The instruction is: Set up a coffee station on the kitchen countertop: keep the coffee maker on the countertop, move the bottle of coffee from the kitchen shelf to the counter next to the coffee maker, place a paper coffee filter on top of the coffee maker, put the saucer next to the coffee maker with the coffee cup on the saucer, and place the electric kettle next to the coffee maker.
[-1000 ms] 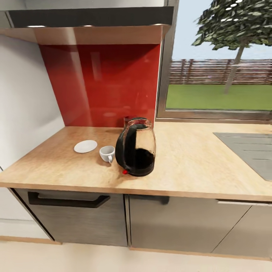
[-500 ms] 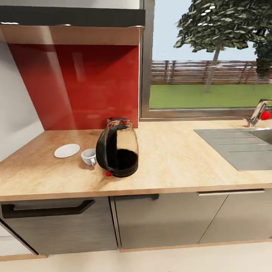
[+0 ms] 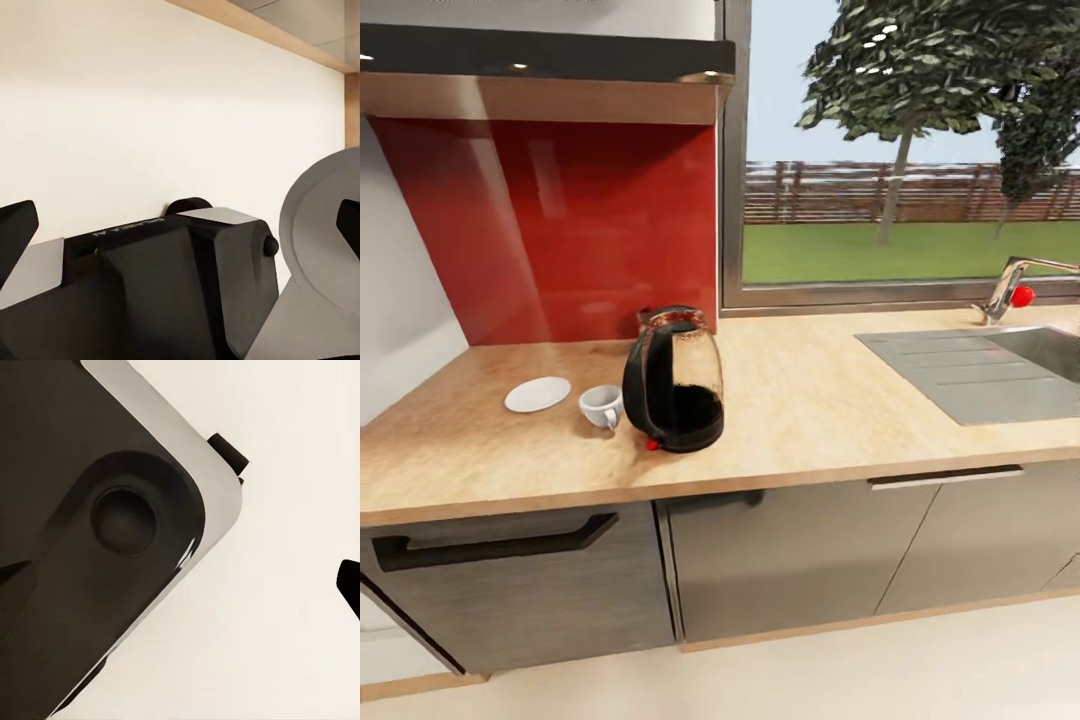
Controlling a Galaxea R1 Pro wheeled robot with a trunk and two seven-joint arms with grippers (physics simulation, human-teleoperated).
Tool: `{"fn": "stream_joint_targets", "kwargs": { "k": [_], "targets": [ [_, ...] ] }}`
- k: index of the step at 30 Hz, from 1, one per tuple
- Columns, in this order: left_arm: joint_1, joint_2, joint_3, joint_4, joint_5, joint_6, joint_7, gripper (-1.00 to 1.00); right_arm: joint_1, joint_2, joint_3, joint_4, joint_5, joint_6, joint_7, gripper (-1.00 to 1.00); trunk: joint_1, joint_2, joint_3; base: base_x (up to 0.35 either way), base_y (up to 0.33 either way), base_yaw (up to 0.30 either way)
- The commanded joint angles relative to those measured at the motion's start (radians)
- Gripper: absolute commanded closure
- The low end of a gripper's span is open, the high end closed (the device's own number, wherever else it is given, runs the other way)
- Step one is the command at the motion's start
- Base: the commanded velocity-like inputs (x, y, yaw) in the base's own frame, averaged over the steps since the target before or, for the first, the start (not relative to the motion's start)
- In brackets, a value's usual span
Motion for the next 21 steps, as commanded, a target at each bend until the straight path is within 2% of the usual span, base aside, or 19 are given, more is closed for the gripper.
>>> {"fn": "stream_joint_targets", "kwargs": {
  "k": [1, 10, 21],
  "targets": [
    [-0.001, 0.0, -0.008, 0.0, 0.005, -0.01, -0.001, -1.0, -0.001, 0.0, 0.005, 0.003, 0.0, -0.008, 0.0, -1.0, 0.0, -0.001, -0.001, -0.051, 0.053, -0.031],
    [-0.001, 0.0, -0.008, 0.0, 0.005, -0.01, -0.001, -1.0, -0.001, 0.0, 0.005, 0.003, 0.0, -0.008, 0.0, -1.0, 0.0, -0.001, 0.002, -0.013, 0.064, -0.16],
    [-0.001, 0.001, -0.008, 0.0, 0.005, -0.009, -0.001, -1.0, -0.001, 0.0, 0.005, 0.003, 0.0, -0.008, 0.0, -1.0, 0.0, -0.001, 0.002, -0.001, 0.278, -0.025]
  ]
}}
